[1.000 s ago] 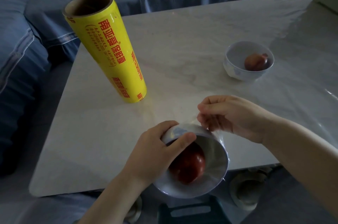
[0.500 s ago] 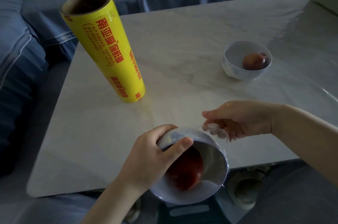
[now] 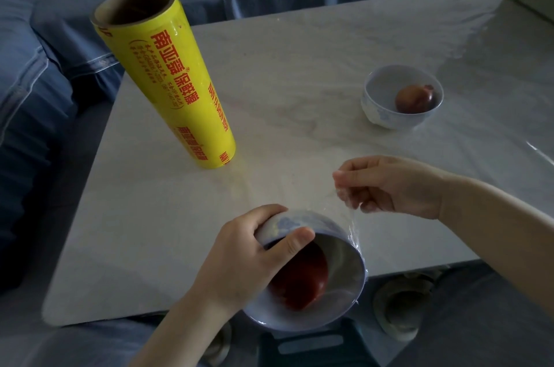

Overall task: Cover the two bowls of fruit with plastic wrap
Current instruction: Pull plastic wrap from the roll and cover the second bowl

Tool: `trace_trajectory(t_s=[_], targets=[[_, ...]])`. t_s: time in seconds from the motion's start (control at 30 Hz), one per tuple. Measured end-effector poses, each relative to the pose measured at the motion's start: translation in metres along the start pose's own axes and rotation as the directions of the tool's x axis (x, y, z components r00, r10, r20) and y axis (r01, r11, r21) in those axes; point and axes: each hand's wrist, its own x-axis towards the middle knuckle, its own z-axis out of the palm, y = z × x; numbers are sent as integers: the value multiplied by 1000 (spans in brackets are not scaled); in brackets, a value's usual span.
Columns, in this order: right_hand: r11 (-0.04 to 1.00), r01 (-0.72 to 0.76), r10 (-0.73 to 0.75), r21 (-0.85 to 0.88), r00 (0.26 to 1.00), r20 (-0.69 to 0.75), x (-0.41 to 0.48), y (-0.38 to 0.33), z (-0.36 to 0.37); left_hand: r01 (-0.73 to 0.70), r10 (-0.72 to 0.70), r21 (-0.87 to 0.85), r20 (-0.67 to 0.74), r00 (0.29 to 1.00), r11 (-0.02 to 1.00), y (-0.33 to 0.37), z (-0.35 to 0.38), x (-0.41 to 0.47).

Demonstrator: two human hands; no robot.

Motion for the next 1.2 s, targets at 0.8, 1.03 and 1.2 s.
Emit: trace_trajectory(t_s=[0.8,1.03,1.2], targets=[[996,8,8,-87,983,181,0,3,-2,20,-17,-31,73,997,999,-8,-10,2],[844,101,-206,527,968,145,6,28,24,43,-21,-124,176,984,991,-4,-6,4],[805,147,-132,575,989,-68,7,26,36,6,13,-76,244,970,997,-4,-6,1]])
